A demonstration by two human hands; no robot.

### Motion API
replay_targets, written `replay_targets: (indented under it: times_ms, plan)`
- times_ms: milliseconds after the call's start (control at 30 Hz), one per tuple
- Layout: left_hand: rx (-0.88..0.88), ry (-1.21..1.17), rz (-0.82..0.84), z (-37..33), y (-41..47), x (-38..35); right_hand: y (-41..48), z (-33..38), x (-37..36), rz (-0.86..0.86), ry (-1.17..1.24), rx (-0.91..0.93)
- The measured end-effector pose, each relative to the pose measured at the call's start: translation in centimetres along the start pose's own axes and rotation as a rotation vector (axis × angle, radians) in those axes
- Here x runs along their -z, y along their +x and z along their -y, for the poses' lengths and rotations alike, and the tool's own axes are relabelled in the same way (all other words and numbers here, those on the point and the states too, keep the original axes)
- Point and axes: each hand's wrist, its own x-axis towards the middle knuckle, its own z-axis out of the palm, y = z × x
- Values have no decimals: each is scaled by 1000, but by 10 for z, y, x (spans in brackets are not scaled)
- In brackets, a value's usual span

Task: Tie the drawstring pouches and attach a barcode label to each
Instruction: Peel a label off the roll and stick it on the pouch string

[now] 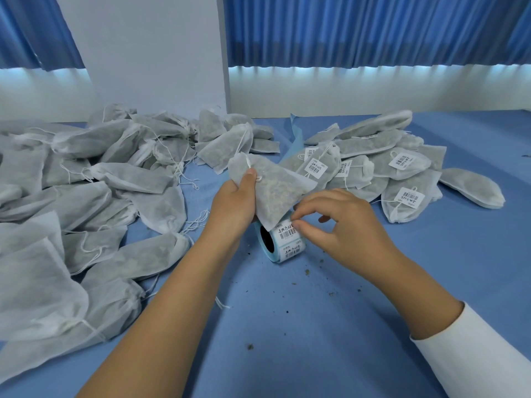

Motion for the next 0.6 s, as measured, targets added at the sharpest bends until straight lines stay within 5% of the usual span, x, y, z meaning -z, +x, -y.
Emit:
replay_targets:
  times_ms: [367, 600]
  plan:
    - [1, 21, -3, 5, 3, 1, -1, 6, 7, 161, 425, -177]
    - [-39, -8, -9, 3, 1, 1, 5, 9, 21, -6, 676, -225]
